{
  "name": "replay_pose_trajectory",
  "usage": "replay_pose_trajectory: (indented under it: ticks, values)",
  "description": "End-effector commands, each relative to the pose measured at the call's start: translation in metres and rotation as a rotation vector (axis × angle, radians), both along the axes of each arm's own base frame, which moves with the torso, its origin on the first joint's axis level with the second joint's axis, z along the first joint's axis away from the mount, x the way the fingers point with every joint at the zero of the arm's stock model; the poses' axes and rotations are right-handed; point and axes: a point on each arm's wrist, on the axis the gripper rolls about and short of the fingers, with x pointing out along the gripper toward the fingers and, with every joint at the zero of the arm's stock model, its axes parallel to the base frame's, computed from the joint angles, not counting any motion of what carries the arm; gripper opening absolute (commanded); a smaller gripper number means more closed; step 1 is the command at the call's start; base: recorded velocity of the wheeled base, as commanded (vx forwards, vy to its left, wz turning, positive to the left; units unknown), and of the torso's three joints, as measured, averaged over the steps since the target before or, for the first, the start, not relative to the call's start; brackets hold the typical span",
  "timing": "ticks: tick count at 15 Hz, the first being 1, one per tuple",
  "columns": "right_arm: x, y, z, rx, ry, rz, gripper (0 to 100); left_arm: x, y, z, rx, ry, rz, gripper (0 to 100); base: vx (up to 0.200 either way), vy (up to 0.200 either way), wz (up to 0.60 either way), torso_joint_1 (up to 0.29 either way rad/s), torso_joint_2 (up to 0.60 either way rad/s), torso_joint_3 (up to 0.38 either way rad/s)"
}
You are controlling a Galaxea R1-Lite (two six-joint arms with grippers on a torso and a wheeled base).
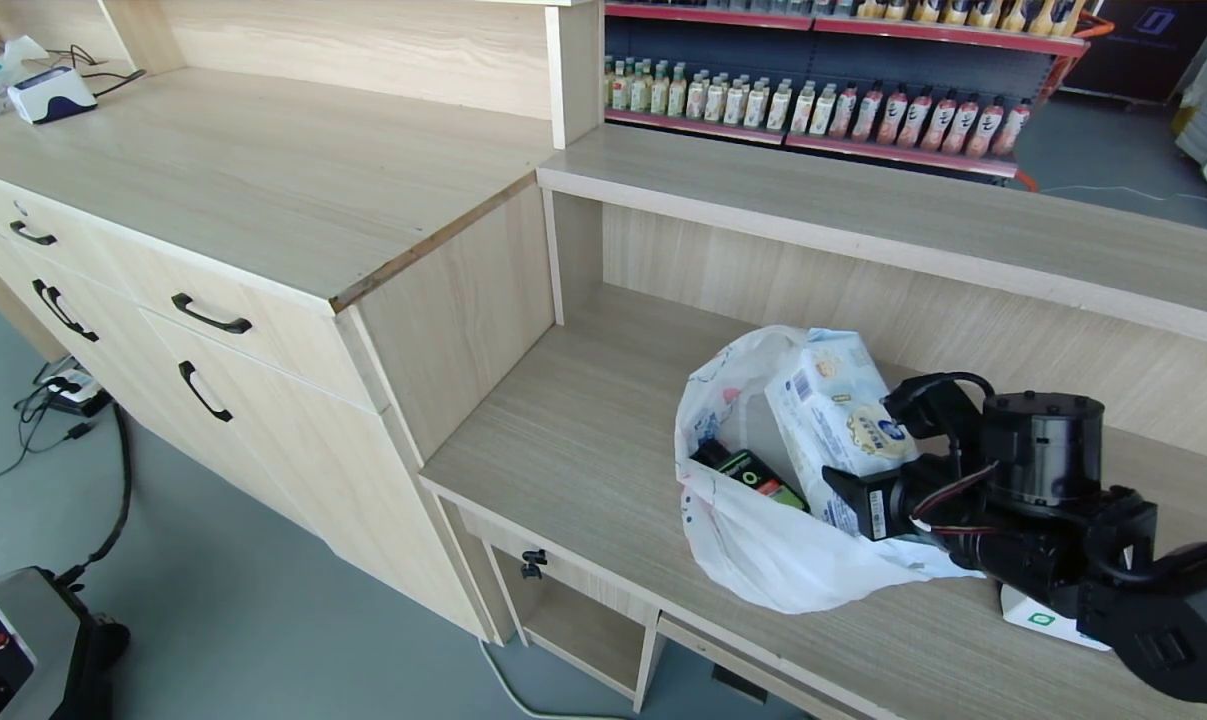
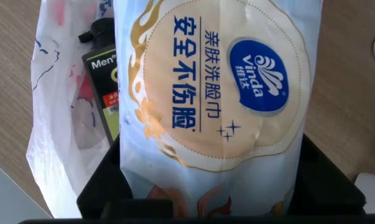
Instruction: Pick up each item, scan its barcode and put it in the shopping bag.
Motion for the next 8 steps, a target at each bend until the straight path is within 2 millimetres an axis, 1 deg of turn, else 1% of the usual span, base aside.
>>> replay_pose_trajectory:
  ticks: [1,5,8]
  values:
    - [-0.0071,-0.0035,-0.0008,-0.034,0.006,0.008,0,0.0000,0.0000,0.0000,-0.001,0.000,0.001,100,0.000,0.000,0.00,0.000,0.00,0.000]
    - [-0.0088,-0.0083,-0.0046,-0.074,0.041,0.001,0,0.0000,0.0000,0.0000,0.001,0.000,0.001,100,0.000,0.000,0.00,0.000,0.00,0.000]
    - [-0.0098,-0.0131,-0.0030,-0.086,0.049,-0.014,0,0.0000,0.0000,0.0000,0.001,0.000,0.001,100,0.000,0.000,0.00,0.000,0.00,0.000]
